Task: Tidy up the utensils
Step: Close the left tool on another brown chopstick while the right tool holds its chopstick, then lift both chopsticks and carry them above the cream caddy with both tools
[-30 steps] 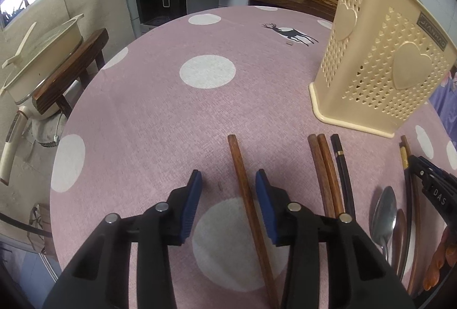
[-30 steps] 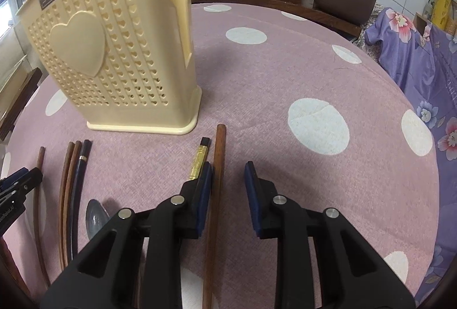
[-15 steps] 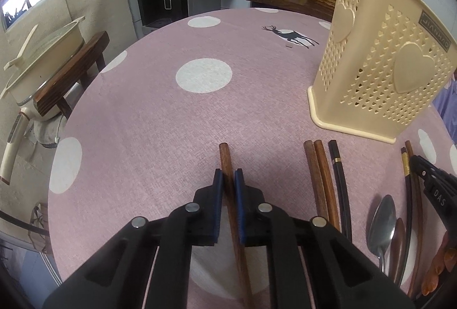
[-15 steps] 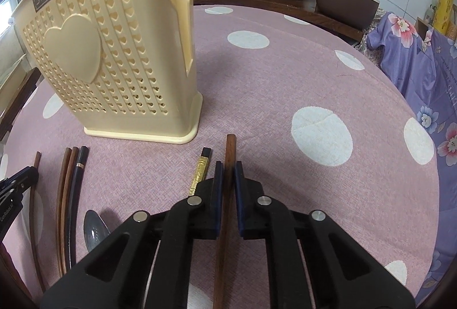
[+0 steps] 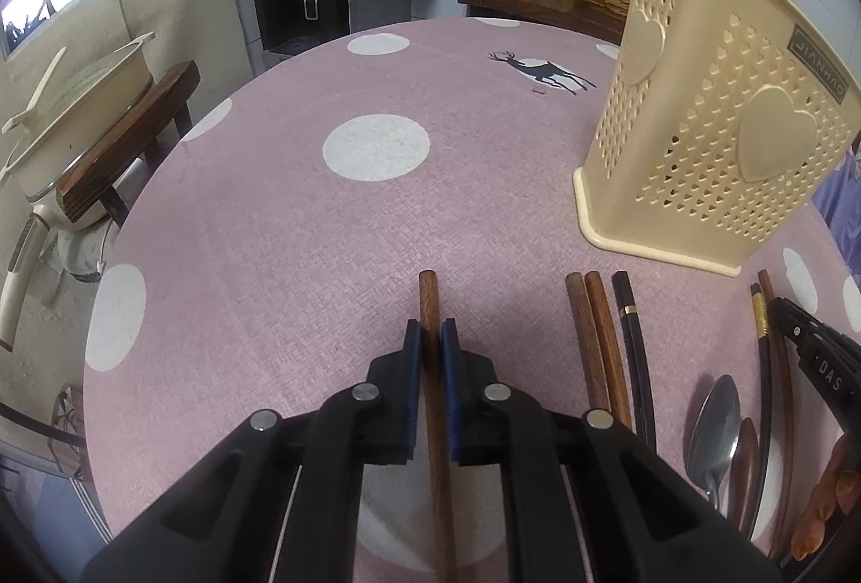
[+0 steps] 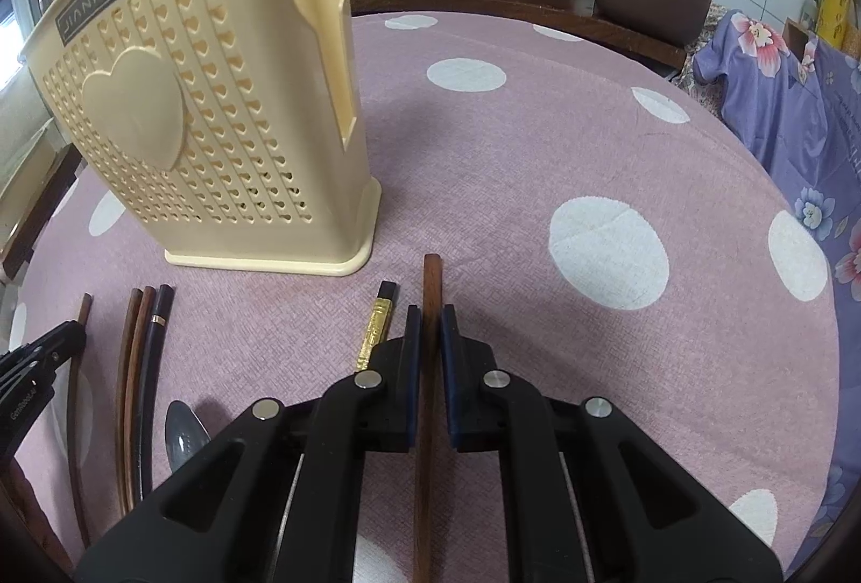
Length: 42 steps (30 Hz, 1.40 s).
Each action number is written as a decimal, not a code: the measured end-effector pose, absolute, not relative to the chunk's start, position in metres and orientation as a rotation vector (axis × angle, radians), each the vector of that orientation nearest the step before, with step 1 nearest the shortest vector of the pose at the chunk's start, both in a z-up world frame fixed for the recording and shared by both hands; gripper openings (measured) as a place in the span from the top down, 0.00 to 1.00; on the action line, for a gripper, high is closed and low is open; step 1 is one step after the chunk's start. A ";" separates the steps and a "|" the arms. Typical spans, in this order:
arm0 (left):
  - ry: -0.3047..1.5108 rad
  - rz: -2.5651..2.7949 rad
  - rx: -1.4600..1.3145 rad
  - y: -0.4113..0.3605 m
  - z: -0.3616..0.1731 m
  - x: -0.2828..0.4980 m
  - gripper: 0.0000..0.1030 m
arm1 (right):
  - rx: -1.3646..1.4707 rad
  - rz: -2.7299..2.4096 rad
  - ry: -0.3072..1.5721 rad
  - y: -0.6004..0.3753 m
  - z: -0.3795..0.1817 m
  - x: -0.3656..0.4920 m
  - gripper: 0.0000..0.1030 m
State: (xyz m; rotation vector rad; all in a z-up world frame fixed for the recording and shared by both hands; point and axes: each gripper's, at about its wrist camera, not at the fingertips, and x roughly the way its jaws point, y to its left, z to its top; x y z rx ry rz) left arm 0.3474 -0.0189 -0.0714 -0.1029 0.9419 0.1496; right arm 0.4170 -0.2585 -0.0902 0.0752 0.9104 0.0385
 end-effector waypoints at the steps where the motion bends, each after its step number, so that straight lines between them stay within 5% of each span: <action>1: 0.944 0.147 -0.109 -0.018 -0.071 0.348 0.92 | 0.079 0.039 0.910 -0.259 -0.090 0.418 0.93; 12: 0.895 0.095 -0.171 -0.012 -0.051 0.346 0.92 | 0.151 0.062 0.828 -0.270 -0.069 0.404 0.93; 31: 0.586 -0.023 -0.207 0.000 0.076 0.310 0.92 | 0.186 0.132 0.506 -0.294 0.058 0.333 0.93; 42: 0.554 -0.022 -0.190 0.002 0.088 0.312 0.92 | 0.142 0.128 0.469 -0.288 0.079 0.329 0.93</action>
